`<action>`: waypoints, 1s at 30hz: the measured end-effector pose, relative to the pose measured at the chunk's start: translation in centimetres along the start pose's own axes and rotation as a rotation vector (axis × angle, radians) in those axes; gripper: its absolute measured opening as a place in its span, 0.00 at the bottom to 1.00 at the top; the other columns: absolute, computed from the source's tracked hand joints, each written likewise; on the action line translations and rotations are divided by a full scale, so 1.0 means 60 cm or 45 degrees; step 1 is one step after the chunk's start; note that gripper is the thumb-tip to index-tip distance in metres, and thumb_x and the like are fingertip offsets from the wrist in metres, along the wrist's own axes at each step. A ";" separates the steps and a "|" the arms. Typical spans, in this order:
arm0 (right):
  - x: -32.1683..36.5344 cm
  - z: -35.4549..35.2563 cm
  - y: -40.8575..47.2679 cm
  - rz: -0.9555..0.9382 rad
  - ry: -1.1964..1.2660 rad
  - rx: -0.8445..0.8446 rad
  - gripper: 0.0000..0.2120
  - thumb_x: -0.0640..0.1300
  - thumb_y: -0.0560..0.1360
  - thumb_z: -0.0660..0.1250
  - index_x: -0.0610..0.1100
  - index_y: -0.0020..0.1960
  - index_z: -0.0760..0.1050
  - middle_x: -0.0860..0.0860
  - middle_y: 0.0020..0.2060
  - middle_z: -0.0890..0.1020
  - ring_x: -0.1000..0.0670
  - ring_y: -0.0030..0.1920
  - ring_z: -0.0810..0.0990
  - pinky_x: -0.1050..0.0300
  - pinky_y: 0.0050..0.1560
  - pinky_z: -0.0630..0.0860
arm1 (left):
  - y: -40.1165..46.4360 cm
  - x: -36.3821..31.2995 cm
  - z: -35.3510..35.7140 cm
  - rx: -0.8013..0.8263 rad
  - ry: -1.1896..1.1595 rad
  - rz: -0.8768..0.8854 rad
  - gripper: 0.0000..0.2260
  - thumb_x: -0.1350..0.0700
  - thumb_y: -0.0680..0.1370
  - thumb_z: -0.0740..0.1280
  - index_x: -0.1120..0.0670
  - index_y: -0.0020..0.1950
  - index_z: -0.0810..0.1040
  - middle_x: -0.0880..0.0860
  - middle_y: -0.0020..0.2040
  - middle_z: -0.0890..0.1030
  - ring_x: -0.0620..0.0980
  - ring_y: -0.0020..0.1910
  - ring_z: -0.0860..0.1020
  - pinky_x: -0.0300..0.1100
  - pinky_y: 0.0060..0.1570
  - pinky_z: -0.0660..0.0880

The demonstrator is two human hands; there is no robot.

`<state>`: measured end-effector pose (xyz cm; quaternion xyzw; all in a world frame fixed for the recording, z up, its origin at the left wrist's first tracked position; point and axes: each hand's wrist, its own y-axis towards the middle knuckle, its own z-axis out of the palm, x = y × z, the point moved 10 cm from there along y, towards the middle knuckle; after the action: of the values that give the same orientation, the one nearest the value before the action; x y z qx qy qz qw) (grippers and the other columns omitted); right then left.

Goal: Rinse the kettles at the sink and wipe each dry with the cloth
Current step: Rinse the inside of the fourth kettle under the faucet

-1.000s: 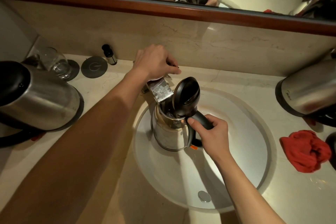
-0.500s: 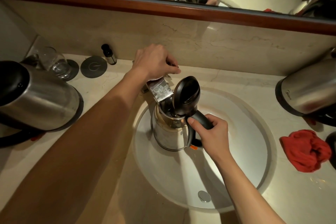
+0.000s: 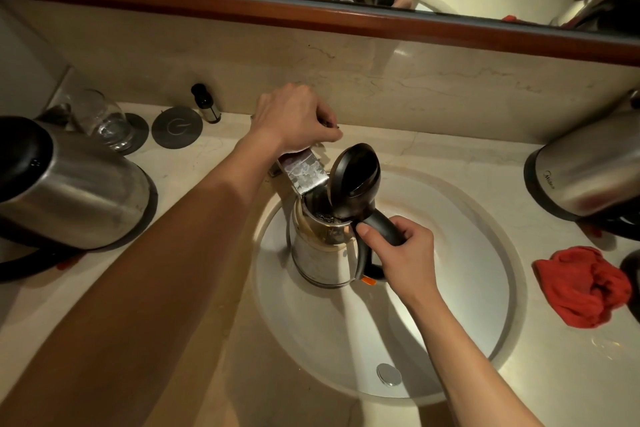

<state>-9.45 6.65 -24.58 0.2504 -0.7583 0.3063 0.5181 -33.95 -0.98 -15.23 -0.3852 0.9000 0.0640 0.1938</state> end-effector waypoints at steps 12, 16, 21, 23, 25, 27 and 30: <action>0.004 0.002 0.000 -0.011 0.006 0.009 0.22 0.52 0.67 0.78 0.33 0.36 0.77 0.47 0.28 0.74 0.55 0.30 0.69 0.66 0.33 0.67 | -0.002 -0.002 -0.001 -0.008 0.012 0.008 0.09 0.41 0.74 0.71 0.43 0.49 0.86 0.39 0.39 0.76 0.44 0.44 0.72 0.43 0.46 0.63; 0.001 0.000 0.002 -0.013 -0.013 0.014 0.17 0.43 0.71 0.80 0.33 0.35 0.76 0.51 0.27 0.73 0.56 0.29 0.69 0.67 0.33 0.66 | -0.001 -0.002 0.000 -0.013 0.001 0.008 0.09 0.42 0.74 0.71 0.43 0.49 0.86 0.38 0.38 0.75 0.44 0.44 0.72 0.42 0.46 0.64; -0.003 0.001 0.003 -0.011 -0.009 0.022 0.17 0.42 0.72 0.80 0.33 0.35 0.76 0.51 0.27 0.73 0.56 0.29 0.69 0.67 0.33 0.66 | -0.001 -0.001 0.001 -0.015 0.002 0.014 0.09 0.42 0.74 0.71 0.43 0.49 0.86 0.38 0.38 0.75 0.44 0.44 0.72 0.43 0.46 0.64; -0.004 0.000 0.002 -0.004 -0.009 0.019 0.17 0.42 0.72 0.80 0.33 0.35 0.76 0.51 0.26 0.72 0.56 0.29 0.68 0.67 0.33 0.66 | 0.000 0.000 0.000 -0.021 0.004 0.011 0.09 0.42 0.74 0.71 0.43 0.49 0.86 0.38 0.38 0.75 0.44 0.44 0.72 0.43 0.46 0.64; -0.004 -0.001 0.001 -0.002 -0.007 0.011 0.16 0.41 0.72 0.80 0.34 0.34 0.76 0.54 0.25 0.72 0.57 0.28 0.68 0.68 0.32 0.67 | 0.000 0.001 0.001 -0.023 0.013 0.008 0.09 0.41 0.73 0.71 0.42 0.48 0.86 0.39 0.38 0.76 0.45 0.44 0.72 0.43 0.46 0.64; -0.005 -0.001 0.001 0.003 0.007 0.013 0.17 0.40 0.72 0.80 0.34 0.34 0.76 0.55 0.25 0.72 0.58 0.28 0.68 0.69 0.32 0.66 | 0.000 0.001 0.002 -0.021 0.019 0.006 0.09 0.41 0.73 0.71 0.42 0.48 0.86 0.40 0.39 0.78 0.45 0.45 0.73 0.43 0.46 0.64; 0.000 0.001 0.000 -0.015 0.030 0.016 0.22 0.47 0.69 0.80 0.32 0.35 0.74 0.54 0.25 0.70 0.57 0.29 0.67 0.68 0.32 0.65 | 0.000 0.001 0.002 -0.025 0.017 0.008 0.09 0.41 0.73 0.71 0.42 0.48 0.86 0.40 0.40 0.78 0.45 0.45 0.73 0.43 0.45 0.64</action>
<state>-9.48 6.63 -24.61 0.2545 -0.7487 0.3108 0.5274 -33.98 -0.98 -15.39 -0.3846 0.9019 0.0708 0.1837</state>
